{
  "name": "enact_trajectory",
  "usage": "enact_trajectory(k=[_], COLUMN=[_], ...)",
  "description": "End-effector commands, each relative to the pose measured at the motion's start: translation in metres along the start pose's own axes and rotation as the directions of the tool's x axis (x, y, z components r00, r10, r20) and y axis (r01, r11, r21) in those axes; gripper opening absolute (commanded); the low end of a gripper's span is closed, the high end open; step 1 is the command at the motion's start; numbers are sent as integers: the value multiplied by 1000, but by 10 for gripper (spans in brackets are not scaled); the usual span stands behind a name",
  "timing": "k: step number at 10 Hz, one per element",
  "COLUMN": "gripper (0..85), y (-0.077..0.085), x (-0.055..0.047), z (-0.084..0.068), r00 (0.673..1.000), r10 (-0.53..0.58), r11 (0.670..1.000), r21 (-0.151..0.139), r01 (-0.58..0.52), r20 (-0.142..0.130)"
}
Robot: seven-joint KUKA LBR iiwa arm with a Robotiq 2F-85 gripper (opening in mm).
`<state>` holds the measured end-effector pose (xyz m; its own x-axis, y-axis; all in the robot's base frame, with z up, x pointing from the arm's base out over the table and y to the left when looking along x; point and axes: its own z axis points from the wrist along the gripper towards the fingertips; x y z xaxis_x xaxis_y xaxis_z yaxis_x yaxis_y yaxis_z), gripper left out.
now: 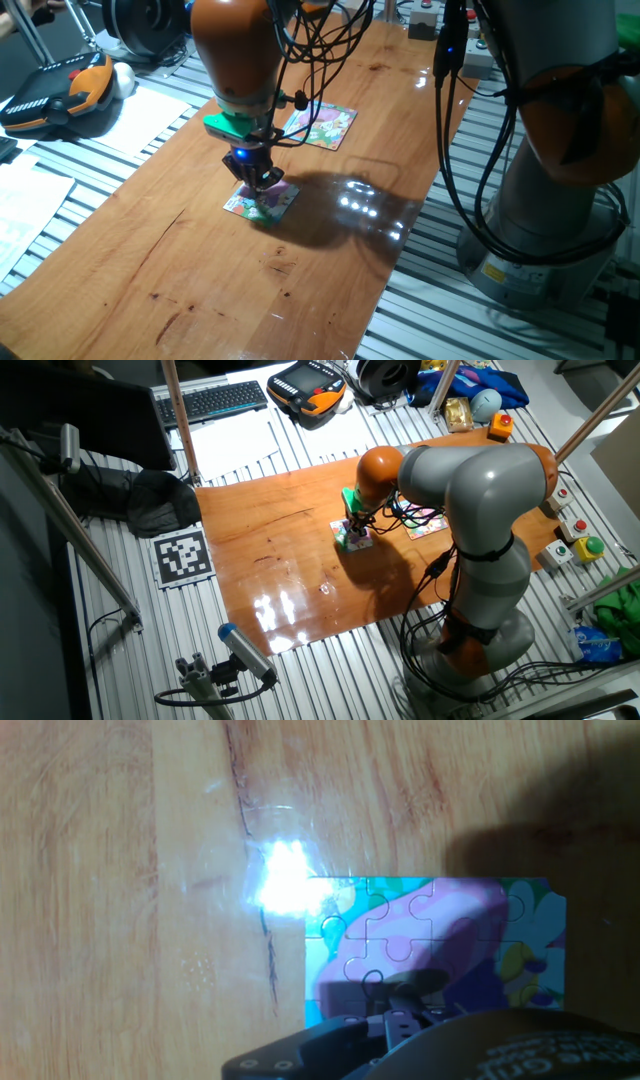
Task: Assemble one piece of a puzzle
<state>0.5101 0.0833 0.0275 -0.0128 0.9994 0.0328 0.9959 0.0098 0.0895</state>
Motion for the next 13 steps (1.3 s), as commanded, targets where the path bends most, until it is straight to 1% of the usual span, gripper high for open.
enact_trajectory(k=[1, 3, 9, 12, 13], gripper=[0, 0, 0, 0, 0], y=[1, 2, 3, 2, 2], x=[0, 1, 1, 1, 1], z=[1, 2, 5, 3, -1], r00=[1000, 1000, 1000, 1000, 1000], r10=[-2, -7, -9, -14, -16], r11=[1000, 1000, 1000, 1000, 1000], r21=[-3, -9, -18, -15, -7], r01=[2, 7, 9, 14, 16], r20=[0, 9, 16, 19, 20])
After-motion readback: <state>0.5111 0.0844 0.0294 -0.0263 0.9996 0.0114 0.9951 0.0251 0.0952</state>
